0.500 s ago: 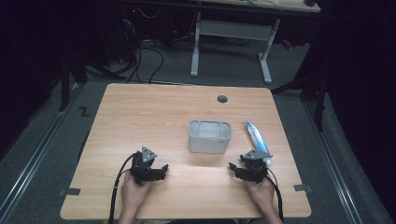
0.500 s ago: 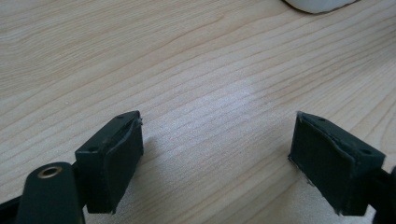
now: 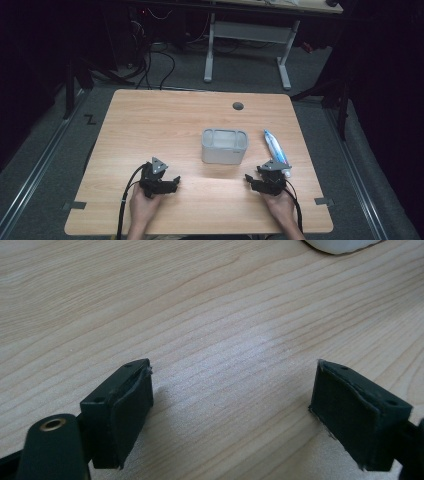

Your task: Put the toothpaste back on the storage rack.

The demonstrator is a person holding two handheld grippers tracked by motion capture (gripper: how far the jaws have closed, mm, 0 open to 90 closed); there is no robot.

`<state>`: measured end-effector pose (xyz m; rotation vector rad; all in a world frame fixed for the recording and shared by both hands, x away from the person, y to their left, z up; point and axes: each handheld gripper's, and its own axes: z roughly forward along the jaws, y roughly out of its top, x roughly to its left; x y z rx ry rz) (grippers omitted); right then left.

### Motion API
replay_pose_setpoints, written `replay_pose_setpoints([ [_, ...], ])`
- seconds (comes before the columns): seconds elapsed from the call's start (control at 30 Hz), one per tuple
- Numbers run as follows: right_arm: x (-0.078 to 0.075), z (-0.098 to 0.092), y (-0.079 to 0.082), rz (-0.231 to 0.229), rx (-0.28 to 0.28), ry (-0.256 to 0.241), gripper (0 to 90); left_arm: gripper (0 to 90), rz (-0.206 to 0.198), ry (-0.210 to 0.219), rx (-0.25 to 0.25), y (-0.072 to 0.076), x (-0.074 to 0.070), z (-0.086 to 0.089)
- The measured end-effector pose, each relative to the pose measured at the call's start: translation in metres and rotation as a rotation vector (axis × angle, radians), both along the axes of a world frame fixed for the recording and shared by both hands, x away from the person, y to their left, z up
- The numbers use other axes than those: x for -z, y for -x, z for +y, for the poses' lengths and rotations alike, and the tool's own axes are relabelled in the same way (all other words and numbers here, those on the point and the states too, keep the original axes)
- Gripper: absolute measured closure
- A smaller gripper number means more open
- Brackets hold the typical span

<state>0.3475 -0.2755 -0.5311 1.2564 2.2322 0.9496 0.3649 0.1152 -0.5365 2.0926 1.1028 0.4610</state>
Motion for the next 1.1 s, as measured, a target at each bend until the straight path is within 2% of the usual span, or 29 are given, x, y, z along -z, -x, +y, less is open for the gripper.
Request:
replay_pose_setpoints([
  [0.23, 0.0, 0.0001, 0.0003, 0.001, -0.003, -0.004, 39.8, 17.3, 0.0, 0.0, 0.0, 0.0, 0.0, 0.0001],
  [0.47, 0.0002, 0.0022, -0.0006, 0.006, 0.015, 0.0, 34.4, 17.3, 0.0, -0.001, 0.001, 0.0003, 0.0, -0.0001],
  [0.63, 0.0002, 0.0023, -0.0007, 0.006, 0.016, 0.001, 34.1, 17.3, 0.0, -0.001, 0.0, 0.0002, 0.0, -0.0001],
  [0.77, -0.0001, 0.0032, 0.0002, 0.001, 0.024, -0.005, 39.6, 17.2, 0.0, 0.0, 0.002, 0.0002, 0.0, -0.0001],
  [1.1, -0.0034, 0.0018, 0.004, -0.013, 0.034, -0.047, 44.0, 17.1, 0.0, -0.001, 0.003, 0.0002, -0.0001, 0.0],
])
